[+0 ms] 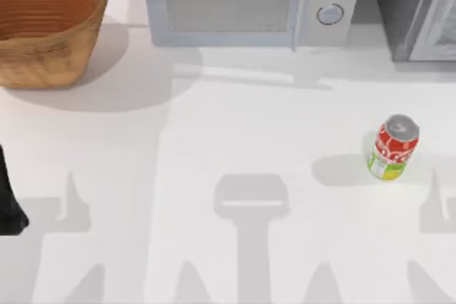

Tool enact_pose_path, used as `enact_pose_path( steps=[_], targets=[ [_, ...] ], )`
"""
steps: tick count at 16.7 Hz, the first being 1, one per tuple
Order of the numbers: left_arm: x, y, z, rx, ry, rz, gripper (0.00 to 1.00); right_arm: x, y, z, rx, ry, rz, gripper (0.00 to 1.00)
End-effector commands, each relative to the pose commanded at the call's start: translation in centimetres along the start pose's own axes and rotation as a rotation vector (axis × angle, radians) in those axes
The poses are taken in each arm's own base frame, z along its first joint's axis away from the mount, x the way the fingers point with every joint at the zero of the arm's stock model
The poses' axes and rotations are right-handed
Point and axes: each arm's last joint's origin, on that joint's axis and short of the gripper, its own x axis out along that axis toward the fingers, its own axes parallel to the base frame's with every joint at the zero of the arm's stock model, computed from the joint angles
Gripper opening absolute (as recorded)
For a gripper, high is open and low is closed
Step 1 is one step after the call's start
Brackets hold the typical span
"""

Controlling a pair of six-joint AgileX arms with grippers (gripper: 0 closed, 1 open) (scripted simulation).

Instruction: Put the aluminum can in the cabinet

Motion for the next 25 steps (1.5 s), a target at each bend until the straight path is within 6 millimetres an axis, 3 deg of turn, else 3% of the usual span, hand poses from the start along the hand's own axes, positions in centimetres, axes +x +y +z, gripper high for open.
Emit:
enact_pose_path(
  steps=[7,14,20,25],
  targets=[
    [0.0,0.0,0.0,0.000,0.000,0.000,1.00,0.7,0.3,0.6,0.013,-0.003,-0.011,1.00],
    [0.0,0.0,0.0,0.000,0.000,0.000,1.00,4.4,2.3,0.6,0.041,0.060,-0.017,1.00],
    [0.0,0.0,0.0,0.000,0.000,0.000,1.00,8.0,6.0,-2.4,0.039,0.134,-0.015,1.00],
    [0.0,0.0,0.0,0.000,0.000,0.000,1.00,9.1,9.2,-6.6,0.021,0.175,-0.013,1.00]
  ],
)
